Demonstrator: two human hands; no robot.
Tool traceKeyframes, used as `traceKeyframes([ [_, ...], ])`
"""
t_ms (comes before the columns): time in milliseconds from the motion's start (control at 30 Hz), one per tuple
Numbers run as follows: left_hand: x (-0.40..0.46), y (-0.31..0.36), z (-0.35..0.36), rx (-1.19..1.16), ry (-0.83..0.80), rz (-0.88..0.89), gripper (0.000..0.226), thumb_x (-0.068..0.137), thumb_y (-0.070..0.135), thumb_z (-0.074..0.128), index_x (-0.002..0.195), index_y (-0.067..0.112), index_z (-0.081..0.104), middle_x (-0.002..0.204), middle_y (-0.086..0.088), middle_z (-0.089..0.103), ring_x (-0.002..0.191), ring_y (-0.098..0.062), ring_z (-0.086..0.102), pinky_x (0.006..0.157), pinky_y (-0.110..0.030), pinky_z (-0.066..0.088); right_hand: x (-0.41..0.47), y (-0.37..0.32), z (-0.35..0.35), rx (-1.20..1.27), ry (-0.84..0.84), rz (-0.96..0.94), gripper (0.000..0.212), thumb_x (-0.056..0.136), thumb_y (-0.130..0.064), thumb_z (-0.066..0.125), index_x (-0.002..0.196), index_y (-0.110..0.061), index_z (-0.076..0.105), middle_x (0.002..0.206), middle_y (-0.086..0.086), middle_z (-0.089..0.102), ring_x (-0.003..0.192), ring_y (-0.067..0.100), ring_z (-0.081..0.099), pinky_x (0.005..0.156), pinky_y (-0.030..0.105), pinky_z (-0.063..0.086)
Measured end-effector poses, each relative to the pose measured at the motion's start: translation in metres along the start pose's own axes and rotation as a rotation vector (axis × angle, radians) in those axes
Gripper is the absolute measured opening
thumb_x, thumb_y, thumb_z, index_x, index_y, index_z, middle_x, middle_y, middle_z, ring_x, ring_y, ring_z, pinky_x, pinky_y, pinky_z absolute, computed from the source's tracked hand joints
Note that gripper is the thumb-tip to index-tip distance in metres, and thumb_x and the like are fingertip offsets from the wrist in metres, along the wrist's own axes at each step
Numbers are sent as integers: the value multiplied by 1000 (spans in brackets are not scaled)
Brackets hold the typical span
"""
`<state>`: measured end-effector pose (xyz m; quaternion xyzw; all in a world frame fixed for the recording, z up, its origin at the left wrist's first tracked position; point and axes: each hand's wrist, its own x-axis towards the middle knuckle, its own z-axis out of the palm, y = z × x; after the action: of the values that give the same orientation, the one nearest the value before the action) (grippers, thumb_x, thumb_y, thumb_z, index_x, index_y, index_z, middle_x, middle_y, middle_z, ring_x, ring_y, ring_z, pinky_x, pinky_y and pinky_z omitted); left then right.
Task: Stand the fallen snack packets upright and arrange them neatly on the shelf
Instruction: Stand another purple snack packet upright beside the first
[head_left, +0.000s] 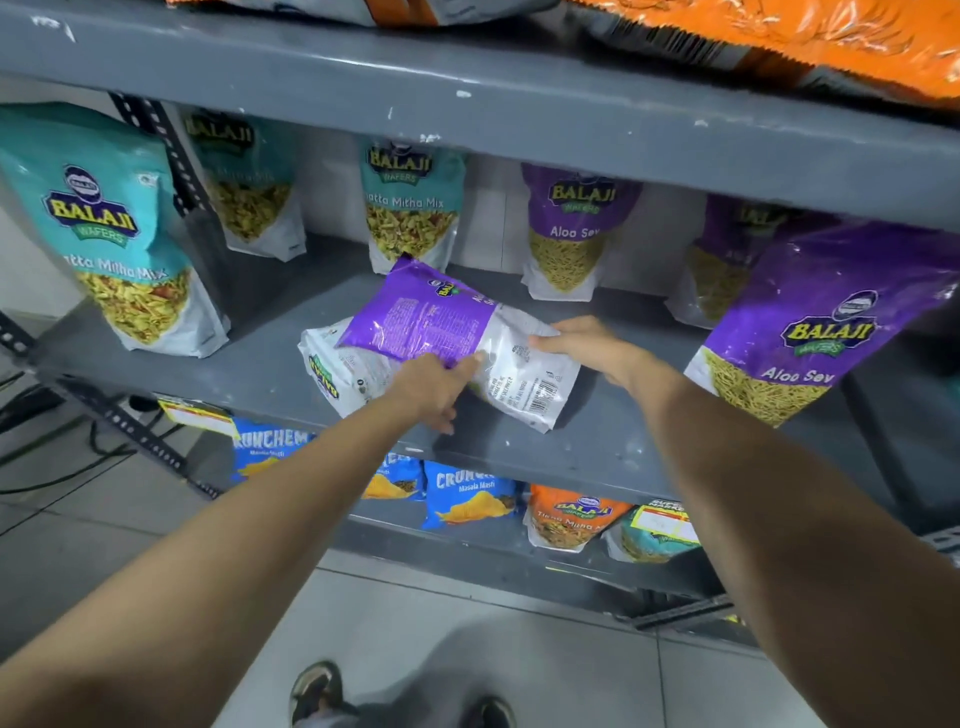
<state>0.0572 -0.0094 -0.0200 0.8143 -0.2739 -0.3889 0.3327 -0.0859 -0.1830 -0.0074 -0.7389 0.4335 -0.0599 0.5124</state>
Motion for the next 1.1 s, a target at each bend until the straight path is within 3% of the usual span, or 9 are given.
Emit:
traceKeyframes([
  [100,13,6,19,-309,56,-36,59,82,57,66,99,1,56,95,-16,68,76,-31,72,74,-43,63,-4,3,-3,-12,-63,75,39,78,-36,77,104,-9,66,94,3,72,86,18,67,67,22,46],
  [200,15,7,34,-307,94,-26,45,75,55,75,71,15,52,79,-4,62,75,-29,65,82,-43,60,-2,14,-5,60,-97,134,52,70,-39,82,109,-11,60,105,8,74,97,23,70,89,34,54],
  [300,24,5,39,-407,136,20,47,52,55,78,73,19,58,99,-12,73,94,-31,71,88,-48,58,-6,23,-12,117,-84,145,76,51,-48,90,113,-16,58,107,4,74,98,20,71,98,39,52],
  [367,28,8,37,-387,158,82,41,57,46,82,79,17,65,104,-13,75,96,-30,71,89,-48,58,-10,25,-18,176,-120,121,75,46,-44,92,110,-15,66,104,5,77,99,21,72,100,42,51],
  [467,22,25,27,-379,194,272,30,71,25,84,96,13,72,101,-12,76,89,-23,70,90,-46,57,-18,24,-26,293,-69,12,47,66,-14,85,110,-9,69,107,10,76,96,20,72,93,37,55],
  [567,29,35,16,-363,161,464,44,67,21,86,107,9,73,105,-10,76,92,-16,68,94,-45,55,-23,24,-28,333,22,-86,52,71,7,77,119,-6,61,107,6,74,94,15,72,77,25,57],
  [667,49,31,17,-270,159,482,63,53,36,87,106,4,73,105,-11,76,96,-19,70,93,-44,56,-23,36,-17,281,184,-108,66,60,9,84,118,-8,56,107,4,70,95,14,68,82,26,57],
  [933,44,35,28,-164,203,454,36,74,22,82,104,5,73,93,-5,74,84,-17,68,87,-39,57,-21,55,-2,354,276,-77,79,54,5,88,123,-8,52,111,4,70,97,15,69,78,26,57],
  [1100,39,31,32,-104,293,304,33,79,40,75,62,17,58,73,-10,73,72,-28,71,78,-37,58,-25,58,-8,488,170,-44,66,63,28,62,116,-10,53,108,13,69,103,31,66,90,45,55],
])
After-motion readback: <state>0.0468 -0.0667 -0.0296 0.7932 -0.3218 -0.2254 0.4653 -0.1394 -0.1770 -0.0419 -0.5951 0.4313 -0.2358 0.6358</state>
